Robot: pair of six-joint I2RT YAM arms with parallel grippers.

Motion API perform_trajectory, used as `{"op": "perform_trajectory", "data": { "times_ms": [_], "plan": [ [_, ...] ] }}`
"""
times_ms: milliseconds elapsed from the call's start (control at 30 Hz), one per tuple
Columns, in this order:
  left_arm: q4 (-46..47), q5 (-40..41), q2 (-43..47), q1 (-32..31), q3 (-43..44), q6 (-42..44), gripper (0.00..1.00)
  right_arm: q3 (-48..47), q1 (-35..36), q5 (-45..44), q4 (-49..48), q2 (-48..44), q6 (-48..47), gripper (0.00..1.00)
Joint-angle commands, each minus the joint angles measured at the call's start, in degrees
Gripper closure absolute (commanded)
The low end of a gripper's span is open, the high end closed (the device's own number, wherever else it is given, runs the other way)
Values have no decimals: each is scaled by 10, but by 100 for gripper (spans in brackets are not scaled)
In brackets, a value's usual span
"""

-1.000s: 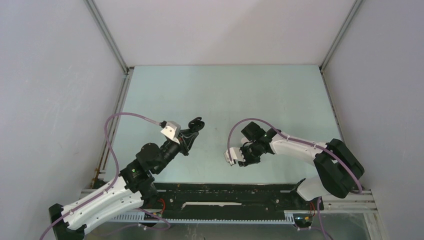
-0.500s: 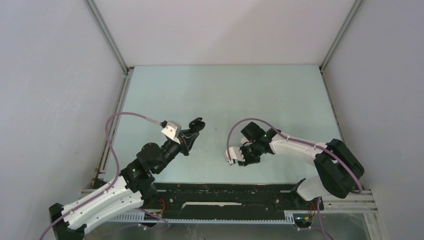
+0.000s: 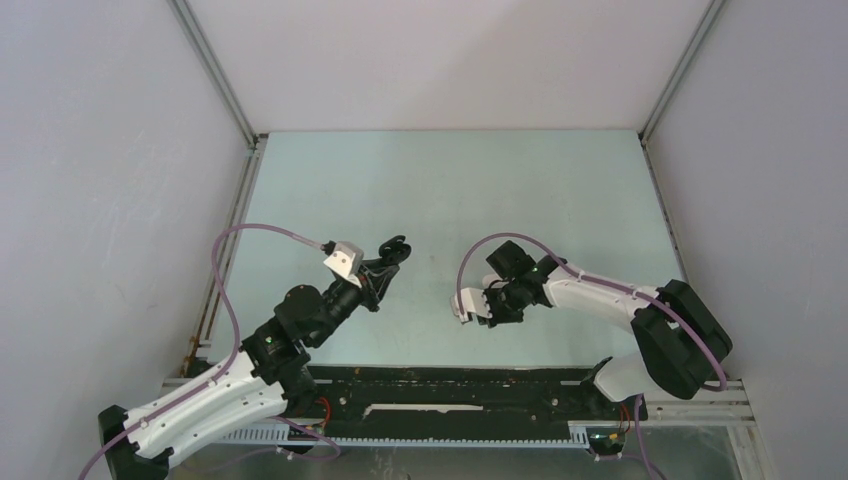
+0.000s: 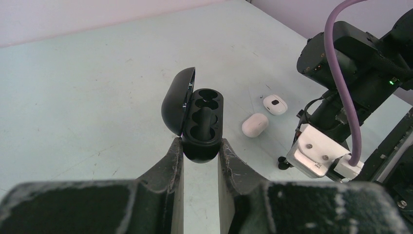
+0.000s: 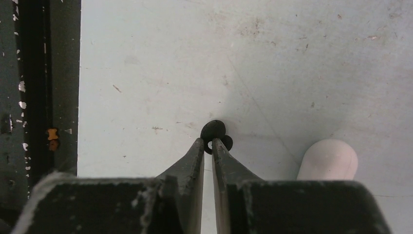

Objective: Insert the wireless bluetooth earbuds into the charging case
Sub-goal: Pick up the earbud from the center of the board.

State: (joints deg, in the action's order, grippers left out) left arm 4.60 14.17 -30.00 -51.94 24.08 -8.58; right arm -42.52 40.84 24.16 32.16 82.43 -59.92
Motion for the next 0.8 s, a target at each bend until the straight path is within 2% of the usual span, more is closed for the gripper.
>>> {"op": "perform_trajectory", "data": {
  "times_ms": [0, 333, 533, 767],
  "plan": [
    [23, -8, -1, 3, 16, -10, 96, -9, -6, 0, -8, -12, 11, 89],
    [23, -7, -2, 3, 12, -10, 96, -47, -19, 29, 36, -20, 13, 100],
    [28, -14, -9, 4, 5, -5, 96, -109, -32, 67, 132, -1, 20, 100],
    [71, -78, -40, 3, -29, 22, 98, -179, -38, 155, 290, -19, 30, 100]
  ]
}}
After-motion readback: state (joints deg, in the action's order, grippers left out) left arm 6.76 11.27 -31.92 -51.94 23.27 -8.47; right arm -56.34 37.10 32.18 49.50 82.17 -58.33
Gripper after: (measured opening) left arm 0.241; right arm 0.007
